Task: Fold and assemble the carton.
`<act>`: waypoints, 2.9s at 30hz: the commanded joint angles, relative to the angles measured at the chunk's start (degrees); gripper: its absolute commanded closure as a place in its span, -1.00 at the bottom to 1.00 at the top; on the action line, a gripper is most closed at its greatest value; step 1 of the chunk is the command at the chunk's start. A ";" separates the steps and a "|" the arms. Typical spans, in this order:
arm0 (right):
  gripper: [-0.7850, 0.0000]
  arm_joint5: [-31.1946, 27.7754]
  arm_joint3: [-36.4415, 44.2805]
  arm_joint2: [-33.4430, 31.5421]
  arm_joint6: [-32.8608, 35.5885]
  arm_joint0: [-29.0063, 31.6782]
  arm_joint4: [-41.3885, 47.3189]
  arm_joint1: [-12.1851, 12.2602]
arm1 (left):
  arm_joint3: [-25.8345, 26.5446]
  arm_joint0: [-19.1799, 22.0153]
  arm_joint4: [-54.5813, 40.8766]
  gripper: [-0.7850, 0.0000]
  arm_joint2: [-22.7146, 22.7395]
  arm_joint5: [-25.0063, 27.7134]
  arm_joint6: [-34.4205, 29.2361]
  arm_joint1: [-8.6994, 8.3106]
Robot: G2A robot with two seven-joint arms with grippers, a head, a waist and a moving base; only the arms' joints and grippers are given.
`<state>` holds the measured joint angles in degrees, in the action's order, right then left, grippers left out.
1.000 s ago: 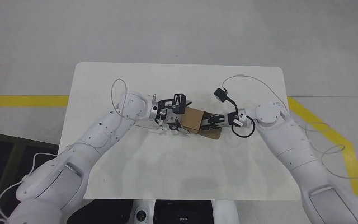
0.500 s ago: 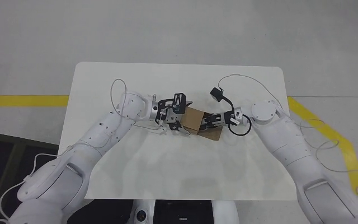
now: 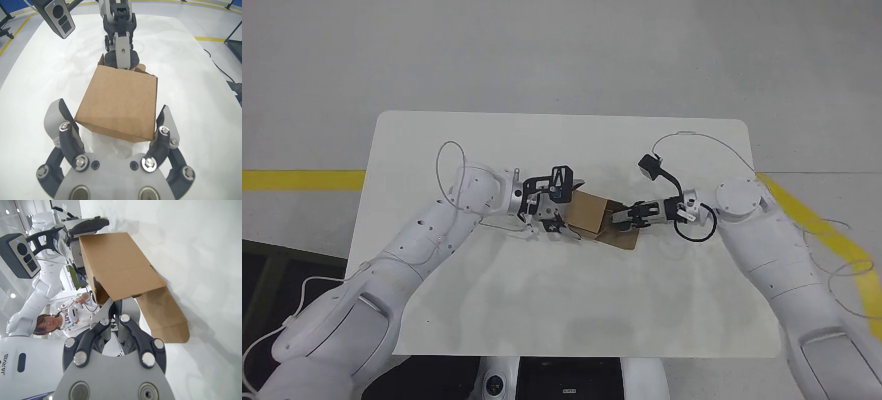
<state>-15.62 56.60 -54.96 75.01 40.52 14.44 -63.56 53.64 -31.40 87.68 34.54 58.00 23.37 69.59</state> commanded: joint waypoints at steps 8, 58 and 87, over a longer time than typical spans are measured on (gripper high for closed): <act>1.00 0.42 0.32 -4.79 -2.23 0.65 -4.11 2.08 | 0.44 0.05 -0.19 -1.00 0.09 0.00 -0.29 -0.11; 1.00 2.85 2.12 -1.46 -2.30 0.97 -5.46 1.00 | 0.36 0.33 -2.64 -1.00 -1.27 0.00 -2.22 -0.29; 1.00 9.25 18.15 -6.58 -10.73 13.62 -4.92 3.22 | 0.25 1.11 -3.99 -1.00 -2.93 0.00 -3.09 -0.51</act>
<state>-6.48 74.41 -61.24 64.56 53.83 9.54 -60.43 53.89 -30.33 83.75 31.67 58.00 20.29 69.09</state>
